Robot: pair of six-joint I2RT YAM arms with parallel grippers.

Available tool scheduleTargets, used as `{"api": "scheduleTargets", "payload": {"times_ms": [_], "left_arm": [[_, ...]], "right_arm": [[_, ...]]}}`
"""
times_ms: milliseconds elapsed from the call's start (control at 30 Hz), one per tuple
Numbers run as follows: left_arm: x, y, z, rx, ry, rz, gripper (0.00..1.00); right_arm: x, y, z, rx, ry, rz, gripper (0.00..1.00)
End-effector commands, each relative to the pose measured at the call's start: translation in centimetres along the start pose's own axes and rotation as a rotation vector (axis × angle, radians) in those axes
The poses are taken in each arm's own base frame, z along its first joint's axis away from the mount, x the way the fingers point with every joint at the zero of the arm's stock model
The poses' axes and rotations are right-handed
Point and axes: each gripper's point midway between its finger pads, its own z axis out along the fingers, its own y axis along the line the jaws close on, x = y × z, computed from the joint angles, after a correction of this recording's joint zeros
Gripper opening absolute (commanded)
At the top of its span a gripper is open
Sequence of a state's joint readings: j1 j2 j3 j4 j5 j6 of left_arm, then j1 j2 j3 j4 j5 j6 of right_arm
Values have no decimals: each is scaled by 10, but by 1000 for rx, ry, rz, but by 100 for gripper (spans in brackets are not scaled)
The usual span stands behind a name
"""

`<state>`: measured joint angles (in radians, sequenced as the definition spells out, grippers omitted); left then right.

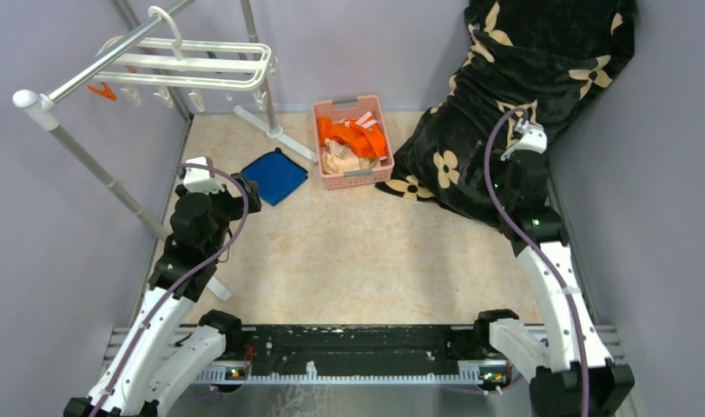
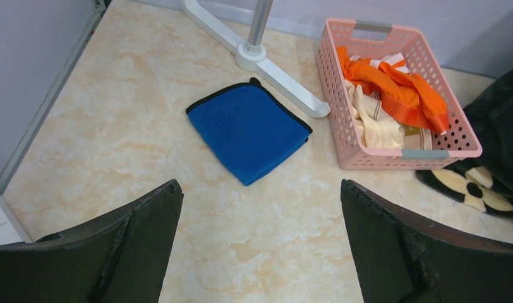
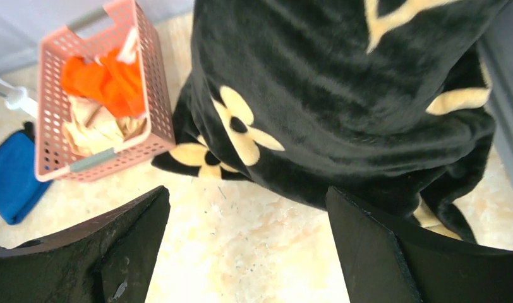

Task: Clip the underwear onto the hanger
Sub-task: Pick up the underwear from the bin.

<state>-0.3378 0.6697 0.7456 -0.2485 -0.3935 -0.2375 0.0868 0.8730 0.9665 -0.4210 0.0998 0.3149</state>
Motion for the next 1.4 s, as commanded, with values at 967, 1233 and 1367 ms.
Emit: {"api": "scheduleTargets", "payload": {"times_ms": [967,1233,1367], "left_arm": [[55,-22,4,140,221,63,99],[55,-24,5,145,224,61,99],[55,-24,5,148,225,61,99]], "right_arm": [[115,285,227,-373,379,-238,74],[152,317,242,-456,419,-167,66],[170,323,250,-471,447,-147,61]]}}
